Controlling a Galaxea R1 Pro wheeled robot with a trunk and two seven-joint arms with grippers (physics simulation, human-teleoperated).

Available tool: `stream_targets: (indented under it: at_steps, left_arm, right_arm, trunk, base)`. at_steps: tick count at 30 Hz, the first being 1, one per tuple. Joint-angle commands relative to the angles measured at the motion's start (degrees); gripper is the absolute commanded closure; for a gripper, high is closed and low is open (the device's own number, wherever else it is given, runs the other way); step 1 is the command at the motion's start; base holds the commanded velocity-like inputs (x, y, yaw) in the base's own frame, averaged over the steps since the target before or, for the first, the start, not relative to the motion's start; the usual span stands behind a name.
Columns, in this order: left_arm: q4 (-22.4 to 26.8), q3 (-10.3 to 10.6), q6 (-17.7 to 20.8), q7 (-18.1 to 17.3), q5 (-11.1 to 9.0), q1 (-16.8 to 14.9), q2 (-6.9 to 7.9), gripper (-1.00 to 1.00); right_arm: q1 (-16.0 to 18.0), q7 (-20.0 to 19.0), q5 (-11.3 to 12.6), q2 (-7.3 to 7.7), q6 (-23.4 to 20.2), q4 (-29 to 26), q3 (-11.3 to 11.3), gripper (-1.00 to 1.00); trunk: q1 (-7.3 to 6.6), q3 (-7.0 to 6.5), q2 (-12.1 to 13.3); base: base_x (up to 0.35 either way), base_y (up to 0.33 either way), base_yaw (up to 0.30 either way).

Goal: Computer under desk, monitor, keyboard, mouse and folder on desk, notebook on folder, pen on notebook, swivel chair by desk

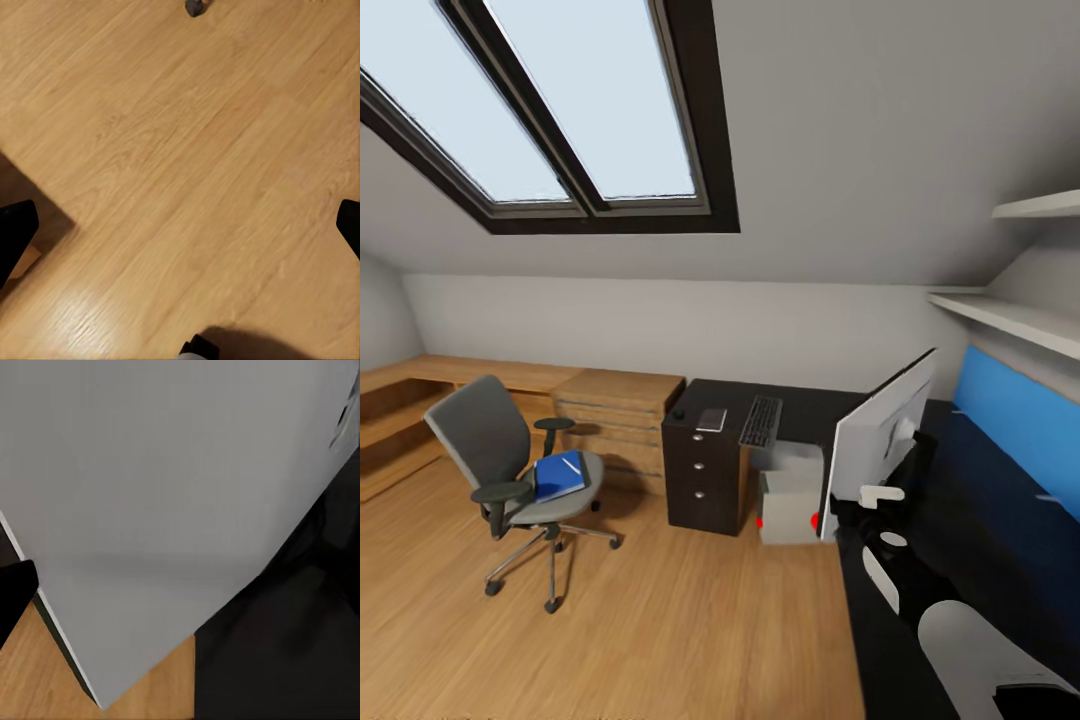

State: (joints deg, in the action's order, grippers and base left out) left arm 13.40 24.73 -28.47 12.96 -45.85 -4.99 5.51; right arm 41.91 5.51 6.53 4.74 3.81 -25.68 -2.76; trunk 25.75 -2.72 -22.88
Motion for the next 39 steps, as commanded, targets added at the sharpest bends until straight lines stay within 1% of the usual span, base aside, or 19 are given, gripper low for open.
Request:
stream_targets:
  at_steps: [1,8,14,20,30,34,39]
  left_arm:
    - [0.05,0.49,-0.09,0.49,-0.12,-0.02,0.03,-1.00]
    - [0.05,0.49,-0.10,0.49,-0.10,-0.02,0.03,-1.00]
    - [0.05,0.50,-0.10,0.43,-0.05,-0.02,0.03,-1.00]
    - [0.05,0.54,-0.10,0.41,-0.03,-0.02,0.03,-1.00]
    - [0.05,0.58,-0.10,0.40,0.03,-0.02,0.03,-1.00]
    - [0.05,0.58,-0.02,0.40,-0.02,-0.02,0.03,-1.00]
    - [0.05,0.58,-0.01,0.44,-0.03,-0.02,0.03,-1.00]
  right_arm:
    - [0.02,0.20,0.61,0.06,0.23,0.03,-0.32,-1.00]
    - [0.02,0.20,0.59,0.10,0.23,-0.02,-0.32,-1.00]
    - [0.02,0.20,0.59,0.10,0.23,-0.07,-0.32,-1.00]
    - [0.02,0.20,0.59,0.10,0.23,-0.07,-0.32,-1.00]
    - [0.02,0.20,0.59,0.10,0.24,-0.07,-0.32,-1.00]
    - [0.02,0.20,0.59,0.08,0.25,-0.07,-0.37,-1.00]
    - [0.02,0.20,0.59,0.05,0.23,-0.07,-0.40,-1.00]
  trunk:
    - [0.03,0.02,-0.03]
    - [0.03,0.02,-0.03]
    - [0.03,0.02,-0.03]
    - [0.03,0.02,-0.03]
    - [0.03,0.02,-0.03]
    - [0.03,0.02,-0.03]
    - [0.03,0.02,-0.03]
  base:
    - [0.128,0.034,0.090]
    - [0.213,0.159,0.018]
    - [0.191,0.019,0.000]
    - [0.055,0.009,0.000]
    - [0.197,0.116,0.000]
    - [0.001,0.055,0.000]
    - [-0.194,0.174,0.000]
